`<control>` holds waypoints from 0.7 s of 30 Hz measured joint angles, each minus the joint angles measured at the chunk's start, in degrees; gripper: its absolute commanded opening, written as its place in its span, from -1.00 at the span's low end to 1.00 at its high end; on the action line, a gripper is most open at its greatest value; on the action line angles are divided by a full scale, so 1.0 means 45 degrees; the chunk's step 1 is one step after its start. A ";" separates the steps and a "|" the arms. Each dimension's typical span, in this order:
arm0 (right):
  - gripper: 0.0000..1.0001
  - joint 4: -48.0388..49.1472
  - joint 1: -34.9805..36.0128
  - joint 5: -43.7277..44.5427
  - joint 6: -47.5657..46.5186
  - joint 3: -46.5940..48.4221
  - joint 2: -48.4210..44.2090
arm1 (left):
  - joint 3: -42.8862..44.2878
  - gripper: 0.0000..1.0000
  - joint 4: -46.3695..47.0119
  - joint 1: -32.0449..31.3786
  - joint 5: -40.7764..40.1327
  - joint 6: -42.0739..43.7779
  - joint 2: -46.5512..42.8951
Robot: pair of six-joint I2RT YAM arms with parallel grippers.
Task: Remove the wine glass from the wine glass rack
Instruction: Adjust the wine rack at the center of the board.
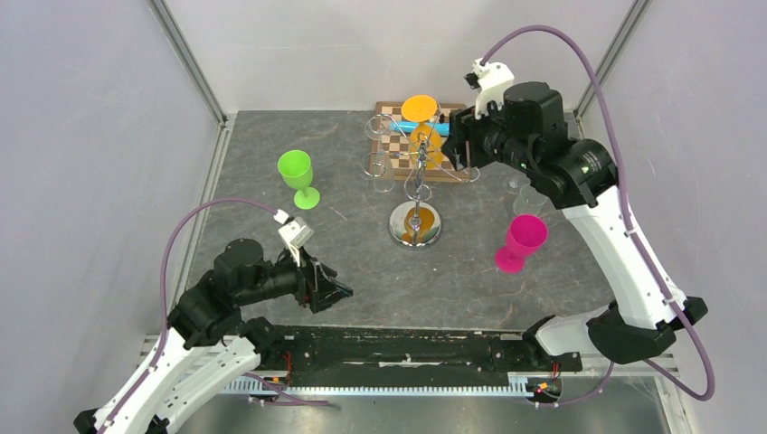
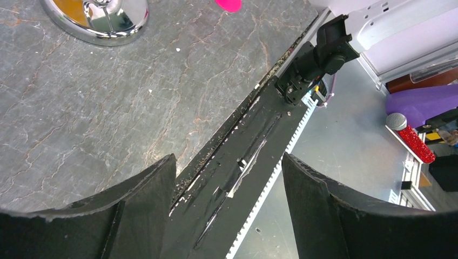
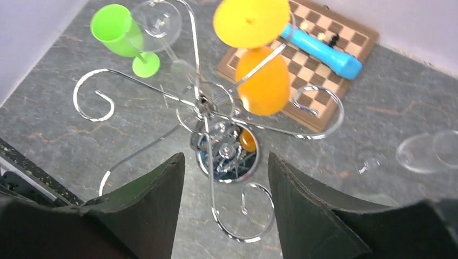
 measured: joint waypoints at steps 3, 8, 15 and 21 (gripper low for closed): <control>0.20 0.0923 0.0413 -0.0180 -0.0058 -0.0316 0.0058 | -0.0005 0.56 -0.0005 0.0000 -0.0068 0.0000 0.0024; 0.18 0.2414 0.0937 -0.0087 -0.0219 -0.1214 0.0083 | -0.0005 0.56 -0.0010 0.0000 -0.0238 -0.0005 0.0034; 0.11 0.4201 0.1030 0.0321 -0.0359 -0.2778 0.0087 | -0.0010 0.56 -0.0015 0.0000 -0.0335 -0.0010 0.0204; 0.01 0.5765 0.1064 0.0617 -0.0447 -0.3813 0.0083 | -0.0015 0.56 -0.0019 0.0000 -0.0563 -0.0015 0.0306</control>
